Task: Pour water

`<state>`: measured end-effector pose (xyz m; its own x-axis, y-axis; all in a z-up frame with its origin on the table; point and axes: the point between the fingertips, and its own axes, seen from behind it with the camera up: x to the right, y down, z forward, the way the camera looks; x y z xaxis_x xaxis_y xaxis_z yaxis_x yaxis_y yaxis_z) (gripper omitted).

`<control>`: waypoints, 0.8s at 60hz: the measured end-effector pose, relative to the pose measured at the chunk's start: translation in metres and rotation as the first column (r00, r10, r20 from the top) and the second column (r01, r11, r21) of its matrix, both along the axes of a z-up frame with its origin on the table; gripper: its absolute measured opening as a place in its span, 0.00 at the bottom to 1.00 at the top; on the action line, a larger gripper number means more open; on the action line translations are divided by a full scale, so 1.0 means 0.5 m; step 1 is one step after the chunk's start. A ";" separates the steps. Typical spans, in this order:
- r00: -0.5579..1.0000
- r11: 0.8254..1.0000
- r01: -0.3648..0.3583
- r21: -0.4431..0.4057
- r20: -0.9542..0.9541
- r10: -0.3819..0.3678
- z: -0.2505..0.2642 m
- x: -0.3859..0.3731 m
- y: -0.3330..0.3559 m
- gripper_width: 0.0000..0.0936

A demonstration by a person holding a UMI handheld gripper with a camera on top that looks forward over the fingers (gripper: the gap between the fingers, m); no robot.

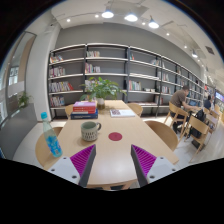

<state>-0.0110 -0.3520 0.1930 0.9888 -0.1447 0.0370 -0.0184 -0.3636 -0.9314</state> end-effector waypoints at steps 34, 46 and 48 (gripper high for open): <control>0.935 0.935 -0.354 -0.021 -0.047 0.353 -0.159 -0.486 0.156 0.76; 0.924 0.925 -0.381 0.002 -0.033 0.380 -0.164 -0.564 0.274 0.76; 0.925 0.925 -0.380 0.006 -0.028 0.380 -0.166 -0.573 0.291 0.76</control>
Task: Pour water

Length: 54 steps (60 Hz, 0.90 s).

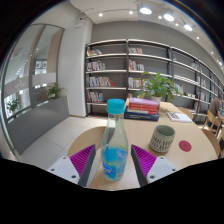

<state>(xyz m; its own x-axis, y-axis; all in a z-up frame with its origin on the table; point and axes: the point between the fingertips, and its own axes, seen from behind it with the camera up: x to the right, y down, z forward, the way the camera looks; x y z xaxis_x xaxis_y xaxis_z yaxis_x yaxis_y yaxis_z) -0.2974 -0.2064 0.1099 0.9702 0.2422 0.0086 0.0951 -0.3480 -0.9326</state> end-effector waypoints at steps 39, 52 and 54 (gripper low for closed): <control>0.996 0.993 0.057 0.104 -0.070 -0.050 0.002 -0.010 0.116 0.39; 0.915 0.992 0.125 0.013 -0.388 -0.110 0.054 -0.014 0.186 0.39; 0.878 0.991 0.136 -0.009 -0.463 -0.125 0.069 -0.009 0.202 0.39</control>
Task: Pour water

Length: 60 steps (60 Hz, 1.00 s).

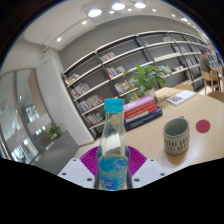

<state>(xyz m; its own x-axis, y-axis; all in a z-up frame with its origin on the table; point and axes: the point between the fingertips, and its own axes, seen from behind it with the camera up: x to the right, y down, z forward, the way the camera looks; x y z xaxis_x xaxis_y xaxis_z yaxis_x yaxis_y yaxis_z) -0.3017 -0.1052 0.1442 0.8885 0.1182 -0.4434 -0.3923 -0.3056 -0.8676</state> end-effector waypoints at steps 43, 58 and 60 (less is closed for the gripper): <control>-0.050 0.921 0.005 -0.390 -0.920 -0.390 0.052 0.176 0.186 0.40; -0.239 0.903 -0.007 -0.429 -0.876 -0.418 0.042 0.233 0.205 0.40; -0.235 0.903 -0.018 -0.430 -0.876 -0.422 0.044 0.231 0.202 0.40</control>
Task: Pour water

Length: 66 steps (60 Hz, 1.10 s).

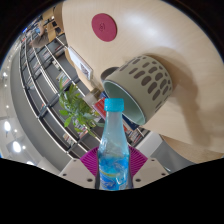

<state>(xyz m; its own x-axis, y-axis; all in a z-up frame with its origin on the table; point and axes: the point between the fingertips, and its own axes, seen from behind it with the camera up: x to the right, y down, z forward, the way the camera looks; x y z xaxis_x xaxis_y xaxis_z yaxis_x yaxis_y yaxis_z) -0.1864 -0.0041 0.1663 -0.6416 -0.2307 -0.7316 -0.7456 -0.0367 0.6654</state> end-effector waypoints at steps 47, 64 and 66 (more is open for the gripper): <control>-0.425 0.944 -0.329 -0.011 0.895 -0.137 0.228 0.300 -0.001 0.42; -0.576 0.964 -0.227 -0.140 0.817 -0.017 0.063 0.466 0.016 0.42; -0.587 0.961 -0.224 -0.165 0.809 0.003 0.037 0.471 0.017 0.42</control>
